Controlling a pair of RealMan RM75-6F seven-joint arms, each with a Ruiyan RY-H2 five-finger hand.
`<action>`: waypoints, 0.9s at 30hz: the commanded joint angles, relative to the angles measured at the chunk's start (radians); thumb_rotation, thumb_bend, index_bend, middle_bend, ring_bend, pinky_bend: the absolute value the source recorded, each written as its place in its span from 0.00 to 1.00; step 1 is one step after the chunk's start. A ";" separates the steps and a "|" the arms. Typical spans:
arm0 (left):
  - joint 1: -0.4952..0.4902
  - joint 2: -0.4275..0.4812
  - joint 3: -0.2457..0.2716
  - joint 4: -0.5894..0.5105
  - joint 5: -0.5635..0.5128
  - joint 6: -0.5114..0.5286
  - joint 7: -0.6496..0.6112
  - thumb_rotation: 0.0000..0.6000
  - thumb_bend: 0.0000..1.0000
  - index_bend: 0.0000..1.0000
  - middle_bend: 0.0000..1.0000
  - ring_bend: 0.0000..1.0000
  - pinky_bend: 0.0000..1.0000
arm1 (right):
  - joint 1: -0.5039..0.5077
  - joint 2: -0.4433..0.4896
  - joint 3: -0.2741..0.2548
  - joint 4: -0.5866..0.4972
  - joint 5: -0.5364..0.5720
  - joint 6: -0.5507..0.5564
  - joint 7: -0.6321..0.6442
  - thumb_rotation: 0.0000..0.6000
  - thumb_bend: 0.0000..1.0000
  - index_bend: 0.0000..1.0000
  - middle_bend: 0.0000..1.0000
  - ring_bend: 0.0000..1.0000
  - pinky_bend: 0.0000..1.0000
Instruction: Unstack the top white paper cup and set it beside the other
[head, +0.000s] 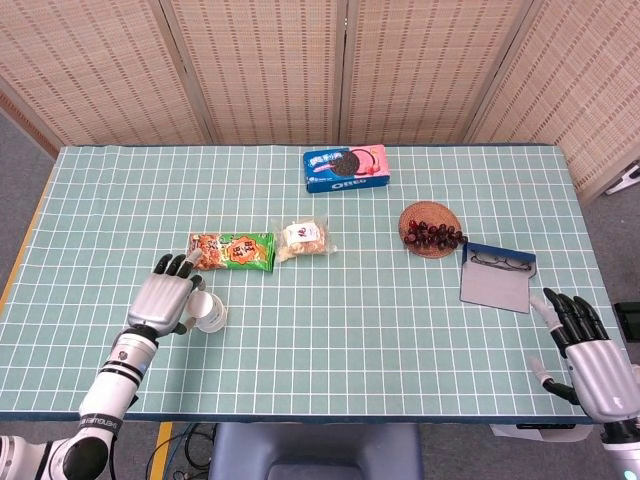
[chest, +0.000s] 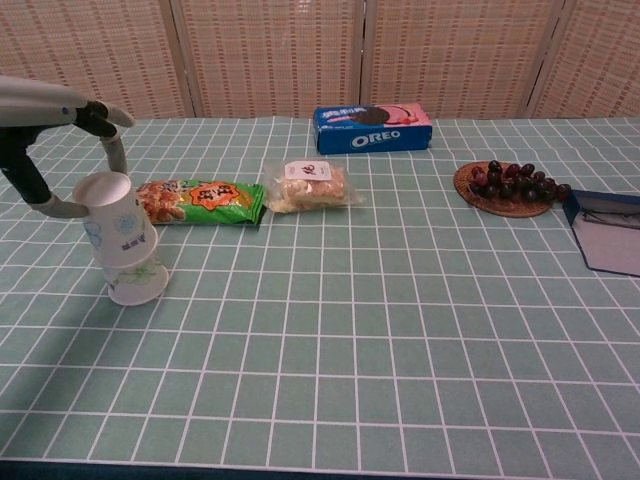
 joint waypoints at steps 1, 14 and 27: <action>-0.018 0.015 -0.009 -0.039 -0.033 0.033 0.035 1.00 0.30 0.44 0.00 0.00 0.00 | 0.000 0.001 0.001 0.000 0.000 0.002 0.001 1.00 0.34 0.05 0.00 0.00 0.00; -0.045 0.069 -0.032 -0.152 -0.104 0.123 0.079 1.00 0.30 0.44 0.00 0.00 0.00 | -0.001 -0.005 0.006 0.002 0.004 0.005 -0.009 1.00 0.34 0.05 0.00 0.00 0.00; 0.027 0.177 0.015 -0.129 0.006 0.068 -0.036 1.00 0.30 0.44 0.00 0.00 0.00 | -0.004 -0.024 0.007 -0.007 0.008 0.003 -0.063 1.00 0.34 0.05 0.00 0.00 0.00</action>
